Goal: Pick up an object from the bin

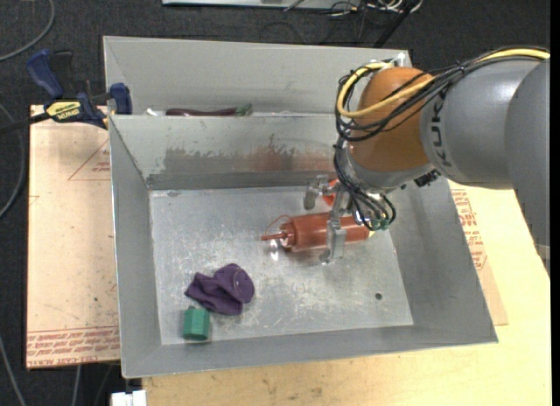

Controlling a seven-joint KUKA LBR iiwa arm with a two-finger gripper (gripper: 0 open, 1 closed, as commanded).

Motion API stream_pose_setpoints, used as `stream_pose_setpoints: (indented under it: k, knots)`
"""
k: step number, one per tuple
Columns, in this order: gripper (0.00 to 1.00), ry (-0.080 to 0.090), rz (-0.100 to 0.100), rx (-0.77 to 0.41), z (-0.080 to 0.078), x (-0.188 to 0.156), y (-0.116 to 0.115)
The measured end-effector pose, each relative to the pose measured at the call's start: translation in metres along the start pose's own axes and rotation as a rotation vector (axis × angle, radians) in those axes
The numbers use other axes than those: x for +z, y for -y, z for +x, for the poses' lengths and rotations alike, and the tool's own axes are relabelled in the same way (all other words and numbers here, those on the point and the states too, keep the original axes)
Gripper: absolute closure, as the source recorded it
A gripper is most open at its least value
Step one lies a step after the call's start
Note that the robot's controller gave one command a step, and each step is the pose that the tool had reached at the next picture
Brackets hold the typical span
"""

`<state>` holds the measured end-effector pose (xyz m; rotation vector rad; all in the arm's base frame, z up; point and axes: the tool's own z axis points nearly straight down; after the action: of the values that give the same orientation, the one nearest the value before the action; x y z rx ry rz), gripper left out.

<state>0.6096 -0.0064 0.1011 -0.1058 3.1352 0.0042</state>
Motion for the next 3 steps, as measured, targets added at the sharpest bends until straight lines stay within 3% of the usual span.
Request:
stream_pose_setpoints:
  k: [1,2,3]
  knots:
    - [1.0,0.004,0.001,-0.172,-0.032,0.024,-0.004]
    - [1.0,0.004,0.001,-0.172,-0.032,0.024,-0.004]
    - [1.0,0.008,0.001,-0.193,-0.035,-0.09,0.011]
